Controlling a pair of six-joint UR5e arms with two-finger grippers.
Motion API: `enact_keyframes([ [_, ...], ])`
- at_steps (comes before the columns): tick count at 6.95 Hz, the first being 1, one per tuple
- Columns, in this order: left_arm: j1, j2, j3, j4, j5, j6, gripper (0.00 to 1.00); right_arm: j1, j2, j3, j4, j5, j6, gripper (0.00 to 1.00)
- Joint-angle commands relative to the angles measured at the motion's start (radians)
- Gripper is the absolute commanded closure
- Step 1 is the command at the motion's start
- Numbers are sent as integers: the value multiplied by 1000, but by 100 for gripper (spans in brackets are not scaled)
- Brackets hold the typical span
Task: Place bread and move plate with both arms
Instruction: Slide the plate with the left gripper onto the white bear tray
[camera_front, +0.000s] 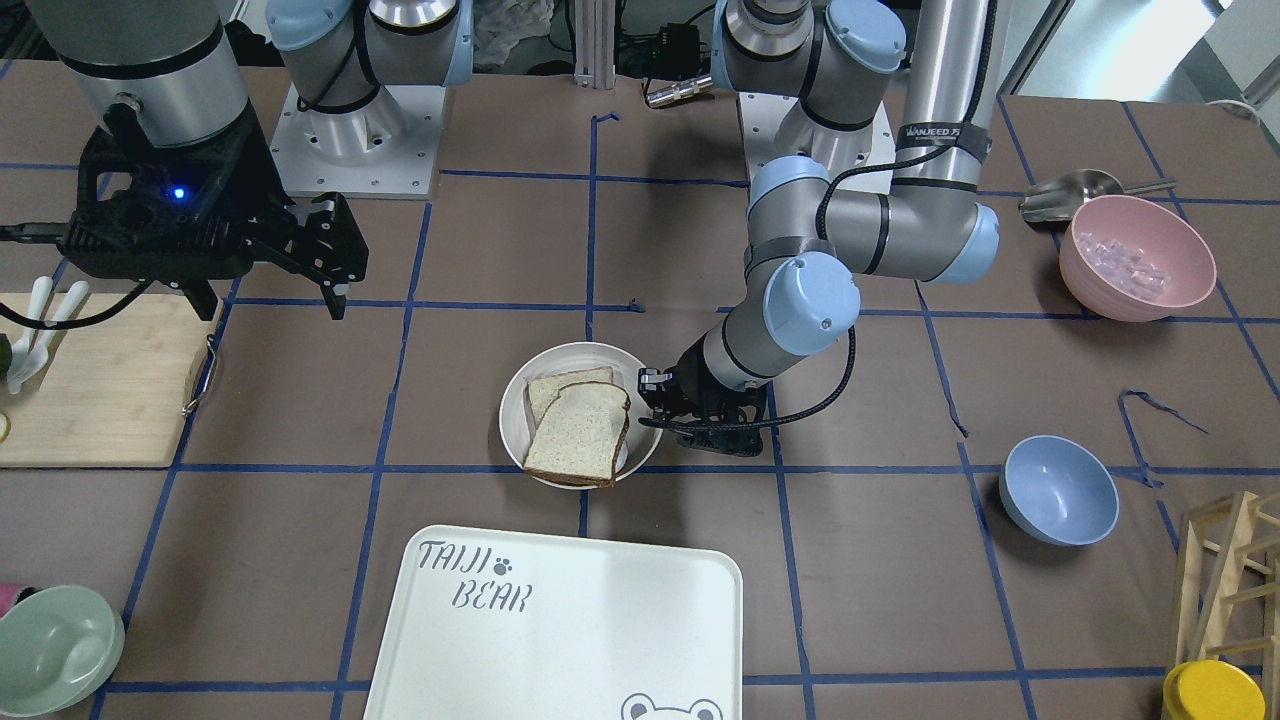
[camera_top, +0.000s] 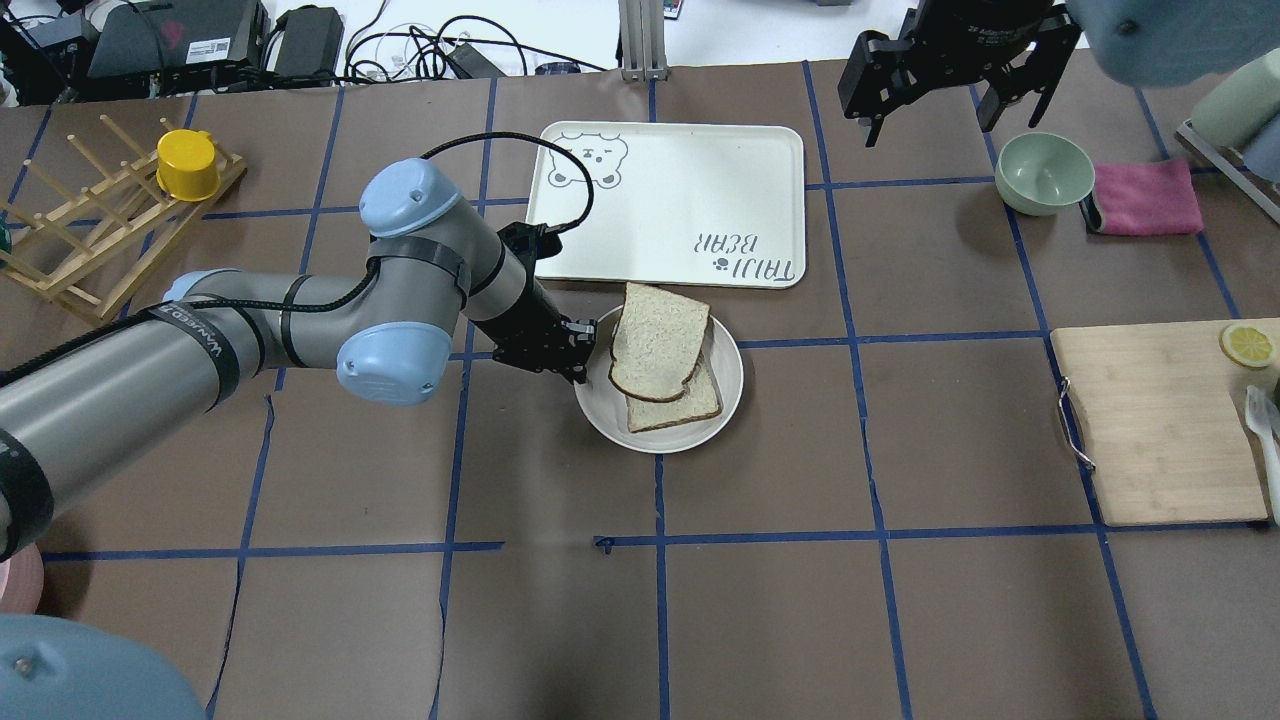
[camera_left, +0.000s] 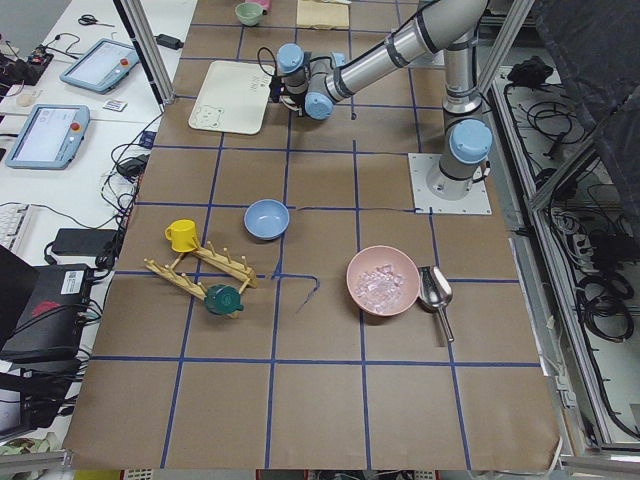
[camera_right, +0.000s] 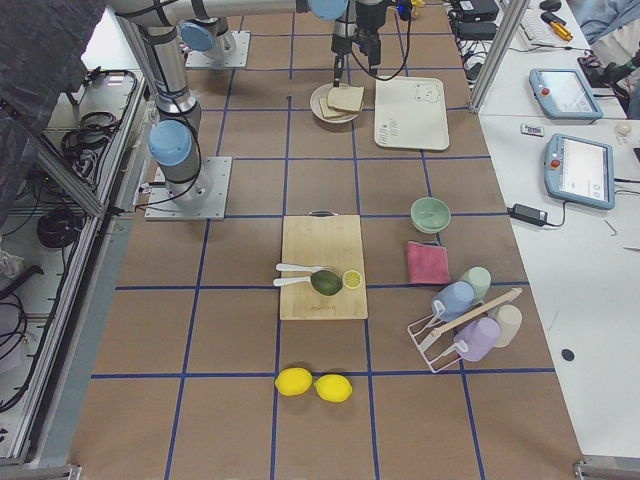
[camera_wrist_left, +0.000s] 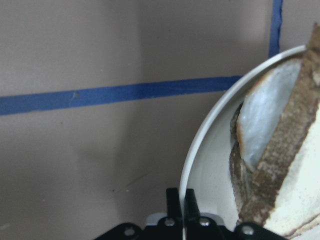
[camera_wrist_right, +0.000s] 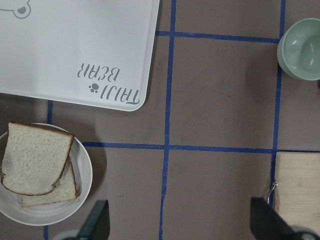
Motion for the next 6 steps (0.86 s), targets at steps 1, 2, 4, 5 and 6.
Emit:
enact_keyframes([
  [1,63,-3,55,-34,-46,15,100,0,0,2,-1,-2,6,0],
  [2,72,-44,176,-120,-40,49,100,0,0,2,-1,0,8,0],
  [4,73,-183,479,-267,-36,105,100,2,0,2,-1,0,11,0],
  [5,73,-268,578,-266,-41,119,100,0,1,2,-1,-2,9,0],
  [6,73,-341,655,-253,-44,121,100,2,0,2,-1,1,11,0],
])
